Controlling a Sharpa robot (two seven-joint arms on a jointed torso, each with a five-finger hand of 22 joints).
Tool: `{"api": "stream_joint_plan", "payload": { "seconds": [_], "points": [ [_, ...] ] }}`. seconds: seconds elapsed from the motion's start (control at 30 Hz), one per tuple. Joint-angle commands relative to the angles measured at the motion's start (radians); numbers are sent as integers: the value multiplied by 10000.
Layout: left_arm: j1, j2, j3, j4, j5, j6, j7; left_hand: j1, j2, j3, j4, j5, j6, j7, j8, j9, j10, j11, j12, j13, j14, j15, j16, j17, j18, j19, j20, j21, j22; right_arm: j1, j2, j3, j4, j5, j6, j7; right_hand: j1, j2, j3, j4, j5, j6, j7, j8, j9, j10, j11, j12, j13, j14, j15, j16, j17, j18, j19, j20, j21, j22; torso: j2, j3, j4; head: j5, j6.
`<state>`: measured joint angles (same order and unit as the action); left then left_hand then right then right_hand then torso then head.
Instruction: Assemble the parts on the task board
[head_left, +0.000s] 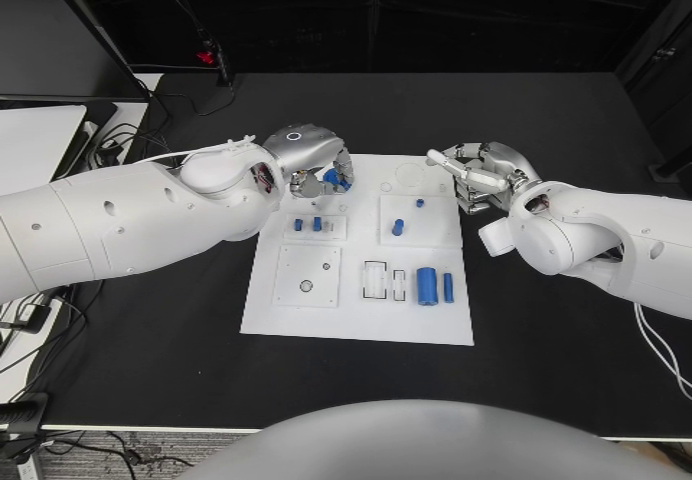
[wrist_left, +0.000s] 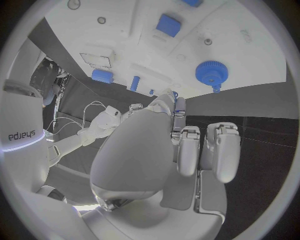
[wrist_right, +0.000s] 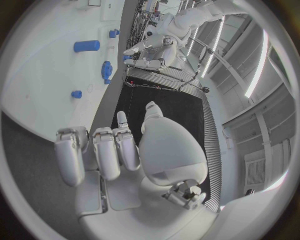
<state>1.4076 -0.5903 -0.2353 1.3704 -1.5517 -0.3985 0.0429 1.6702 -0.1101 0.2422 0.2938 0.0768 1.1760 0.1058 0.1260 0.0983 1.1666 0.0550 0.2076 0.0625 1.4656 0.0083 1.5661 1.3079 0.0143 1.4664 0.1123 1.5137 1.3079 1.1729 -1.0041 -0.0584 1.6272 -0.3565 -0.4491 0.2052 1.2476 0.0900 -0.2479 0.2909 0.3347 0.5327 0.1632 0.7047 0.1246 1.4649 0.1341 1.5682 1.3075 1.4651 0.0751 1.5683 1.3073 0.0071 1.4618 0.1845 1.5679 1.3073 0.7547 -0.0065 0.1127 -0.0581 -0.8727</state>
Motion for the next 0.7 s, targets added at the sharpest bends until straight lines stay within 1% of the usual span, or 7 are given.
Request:
{"api": "stream_joint_plan", "payload": {
  "seconds": [0.03,0.2,0.33,0.4,0.53,0.67,0.7],
  "points": [
    [28,-186,4,39,-35,-62,-166,-81,19,54,-11,-29,85,1,19,38,62,19,-54,-12,1051,-98,47,2629,17,618,-61,39,2421,10,-10,5,21,-19,60,84,36,50,-57,-17,37,-11,452,43,-11,1059,20,26,2633,1056,27,25,2635,-71,1090,28,29,2635,-1,-4,-10,41,1],
    [36,-507,3,27,-35,-4,-221,-94,22,62,-9,-33,95,-2,16,41,79,16,-69,-12,1051,-99,47,2628,11,632,-65,57,2428,10,-16,5,20,-19,60,90,36,50,-57,-17,37,-11,452,43,-11,1059,20,26,2633,1056,27,25,2635,-71,1090,28,29,2635,-4,-5,9,115,1],
    [36,-717,2,3,-34,81,-265,-102,24,66,-8,-34,101,-4,16,43,87,15,-77,-12,1050,-99,46,2624,10,635,-67,61,2430,9,-9,4,17,-19,65,93,39,52,-67,-16,46,-11,451,51,-21,1059,19,26,2633,1056,26,25,2635,-71,1090,27,29,2635,-5,-10,-18,235,1],
    [34,-777,1,-24,-34,121,-312,-109,23,68,-7,-36,106,-6,15,44,93,14,-84,-12,1051,-99,47,2629,7,643,-68,71,2434,8,-13,4,14,-19,67,93,39,52,-67,-16,46,-11,451,51,-21,1059,19,26,2633,1056,26,25,2635,-71,1090,27,29,2635,-4,-16,-12,231,1],
    [16,-777,0,-194,-34,218,-384,-112,21,68,-7,-37,107,-7,14,44,96,14,-88,-12,1049,-99,45,2621,9,639,-69,66,2432,6,-25,4,8,-19,61,91,39,52,-67,-16,46,-11,451,51,-21,1059,19,26,2633,1056,26,25,2635,-71,1090,27,29,2635,-5,-2,10,219,1],
    [-33,-771,-1,-289,-33,284,-406,-116,20,69,-7,-38,107,-7,13,44,97,14,-91,-12,1044,-99,40,2608,11,632,-70,56,2428,3,-15,4,8,-20,65,97,39,52,-67,-16,46,-11,451,51,-21,1059,19,26,2633,1056,26,25,2635,-71,1090,27,29,2635,1,-10,-22,246,1],
    [-49,-770,-1,-303,-33,304,-405,-116,20,69,-7,-38,107,-7,13,44,97,14,-91,-12,1044,-99,40,2608,11,632,-70,56,2428,2,-15,4,10,-20,67,98,39,52,-67,-16,46,-11,451,51,-21,1059,19,26,2633,1056,26,25,2635,-71,1090,27,29,2635,4,-8,-11,238,1]
  ]
}}
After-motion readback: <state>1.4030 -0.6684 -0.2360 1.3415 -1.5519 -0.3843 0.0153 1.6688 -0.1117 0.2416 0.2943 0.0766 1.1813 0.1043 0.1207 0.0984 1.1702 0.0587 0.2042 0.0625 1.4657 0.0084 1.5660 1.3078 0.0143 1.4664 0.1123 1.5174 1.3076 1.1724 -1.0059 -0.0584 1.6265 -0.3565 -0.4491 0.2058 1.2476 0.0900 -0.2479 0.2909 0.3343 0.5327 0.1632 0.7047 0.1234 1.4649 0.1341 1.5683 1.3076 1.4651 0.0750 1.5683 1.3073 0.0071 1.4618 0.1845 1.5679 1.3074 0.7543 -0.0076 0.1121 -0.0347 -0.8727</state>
